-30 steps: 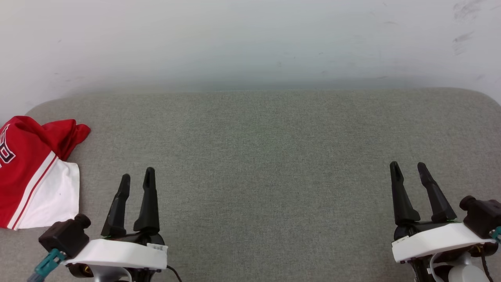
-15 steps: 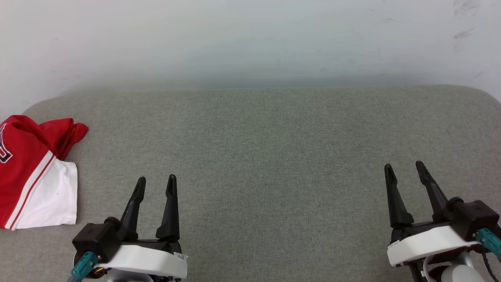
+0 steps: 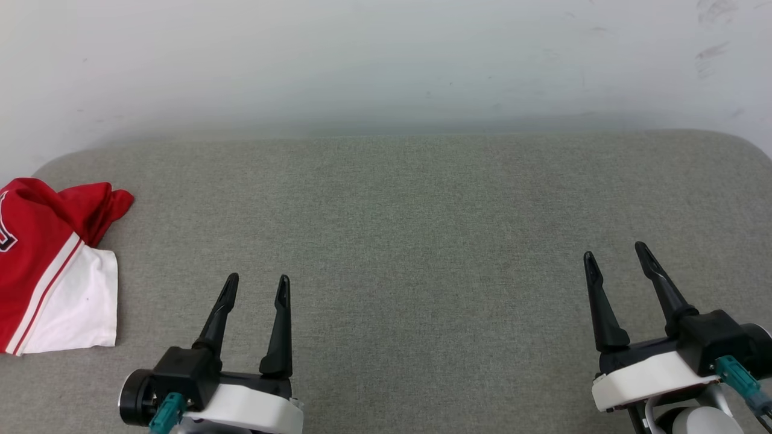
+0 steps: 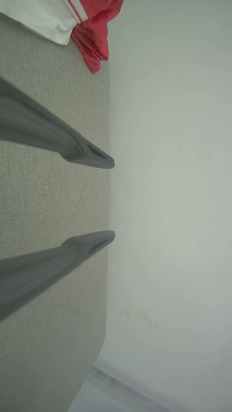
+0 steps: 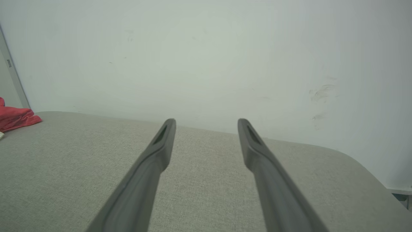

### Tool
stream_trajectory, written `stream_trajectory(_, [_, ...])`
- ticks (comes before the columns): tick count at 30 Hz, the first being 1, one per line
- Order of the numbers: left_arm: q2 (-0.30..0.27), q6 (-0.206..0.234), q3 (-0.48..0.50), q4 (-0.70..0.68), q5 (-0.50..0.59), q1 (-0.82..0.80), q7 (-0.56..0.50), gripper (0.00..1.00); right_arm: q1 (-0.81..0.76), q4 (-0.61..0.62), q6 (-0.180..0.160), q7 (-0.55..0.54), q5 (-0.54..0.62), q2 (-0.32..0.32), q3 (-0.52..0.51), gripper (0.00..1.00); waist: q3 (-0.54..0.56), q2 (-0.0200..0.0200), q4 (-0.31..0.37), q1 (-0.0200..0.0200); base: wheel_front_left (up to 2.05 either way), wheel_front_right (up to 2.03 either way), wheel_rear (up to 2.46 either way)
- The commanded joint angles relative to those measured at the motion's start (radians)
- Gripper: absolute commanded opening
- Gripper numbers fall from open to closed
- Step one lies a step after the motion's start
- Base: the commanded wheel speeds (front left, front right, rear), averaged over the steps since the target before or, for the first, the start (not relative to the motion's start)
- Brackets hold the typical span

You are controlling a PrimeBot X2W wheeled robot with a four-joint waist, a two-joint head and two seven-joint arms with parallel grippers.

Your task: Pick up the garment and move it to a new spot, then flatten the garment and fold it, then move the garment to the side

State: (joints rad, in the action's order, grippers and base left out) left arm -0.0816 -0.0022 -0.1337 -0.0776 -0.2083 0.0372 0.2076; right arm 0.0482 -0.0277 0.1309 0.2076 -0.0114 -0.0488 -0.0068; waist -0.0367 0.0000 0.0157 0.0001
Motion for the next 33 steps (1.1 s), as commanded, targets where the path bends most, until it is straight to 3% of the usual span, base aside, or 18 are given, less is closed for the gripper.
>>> stream_trajectory(1, [-0.008,0.011,-0.014,-0.012,0.027,0.002,0.012,1.00,0.001,0.014,0.000,0.011,0.015,-0.002,0.002,1.00,0.000,0.0000,0.001,0.0000,0.00,0.00,0.00])
stream_trajectory(11, [0.007,-0.004,0.000,-0.003,0.040,0.022,0.029,1.00,-0.014,-0.004,0.000,0.029,-0.052,-0.002,0.004,1.00,0.006,0.0000,0.003,0.0000,0.00,0.00,0.00])
stream_trajectory(23, [0.031,-0.086,0.061,0.042,0.052,0.047,0.052,1.00,-0.028,-0.047,0.000,0.051,-0.102,-0.002,0.001,1.00,0.011,0.0000,0.008,-0.0001,0.00,0.00,0.00])
stream_trajectory(33, [0.031,-0.075,0.042,0.069,0.105,0.040,0.059,1.00,-0.012,-0.069,0.000,0.058,-0.071,-0.002,0.003,1.00,0.008,0.0000,0.010,-0.0001,0.00,0.00,0.00])
